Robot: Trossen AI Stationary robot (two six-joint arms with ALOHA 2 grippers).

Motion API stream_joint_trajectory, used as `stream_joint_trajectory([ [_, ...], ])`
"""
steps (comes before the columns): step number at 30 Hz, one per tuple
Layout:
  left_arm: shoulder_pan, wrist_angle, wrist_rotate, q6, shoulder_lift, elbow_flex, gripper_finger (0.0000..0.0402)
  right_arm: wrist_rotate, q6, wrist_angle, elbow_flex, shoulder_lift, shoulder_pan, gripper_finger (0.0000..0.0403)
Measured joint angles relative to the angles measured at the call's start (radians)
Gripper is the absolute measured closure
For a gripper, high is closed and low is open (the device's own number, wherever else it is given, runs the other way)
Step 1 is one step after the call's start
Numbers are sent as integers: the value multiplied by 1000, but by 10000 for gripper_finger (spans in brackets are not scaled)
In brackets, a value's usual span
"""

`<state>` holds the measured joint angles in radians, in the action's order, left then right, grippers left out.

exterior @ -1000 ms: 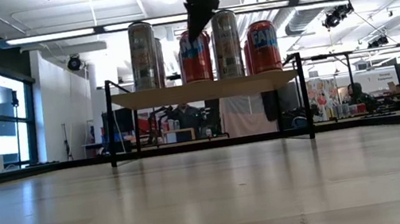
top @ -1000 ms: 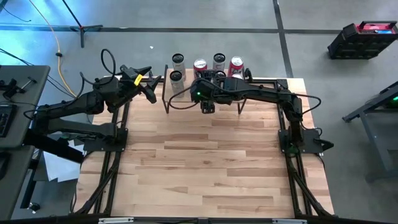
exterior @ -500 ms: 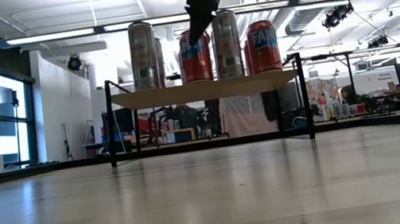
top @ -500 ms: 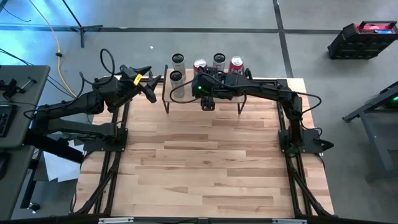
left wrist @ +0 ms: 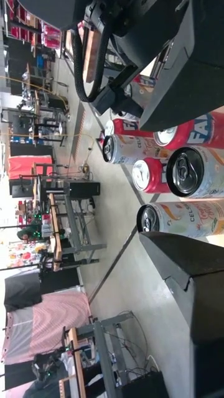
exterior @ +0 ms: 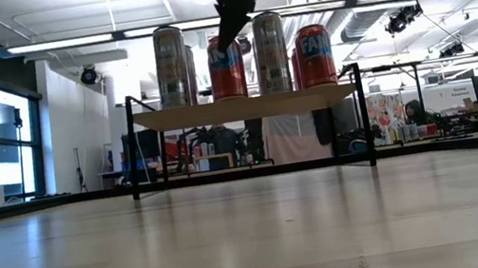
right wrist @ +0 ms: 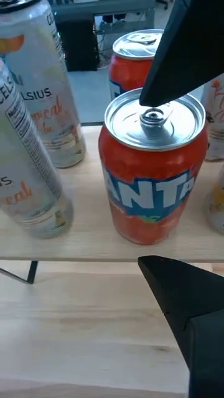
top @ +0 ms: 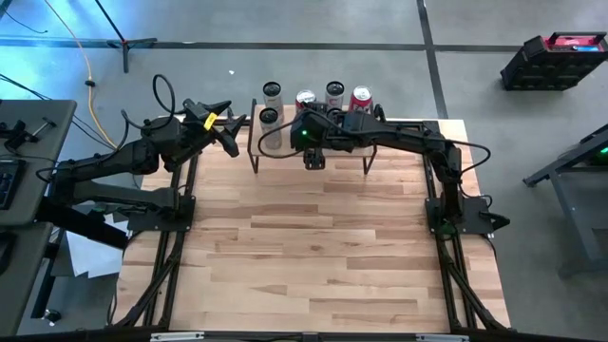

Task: Place canned beverage on shelf
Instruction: Adjust the bottom left red soda can on the shelf

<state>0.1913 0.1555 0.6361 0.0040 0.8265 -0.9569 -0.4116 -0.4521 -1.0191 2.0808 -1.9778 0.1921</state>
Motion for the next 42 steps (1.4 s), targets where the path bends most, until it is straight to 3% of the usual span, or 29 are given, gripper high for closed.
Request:
stream_joint_trajectory([
  [9, 0, 0, 0, 0, 0, 0, 135, -55, 8, -16, 0, 0, -19, 7],
  [17, 0, -5, 0, 0, 0, 0, 135, -52, 78, -63, 0, 0, -9, 7],
  [37, 0, -3, 0, 0, 0, 0, 135, -51, 3, 14, -1, 0, -24, 7],
  [42, 0, -3, 0, 0, 0, 0, 135, -6, 29, 37, -1, 0, -17, 7],
])
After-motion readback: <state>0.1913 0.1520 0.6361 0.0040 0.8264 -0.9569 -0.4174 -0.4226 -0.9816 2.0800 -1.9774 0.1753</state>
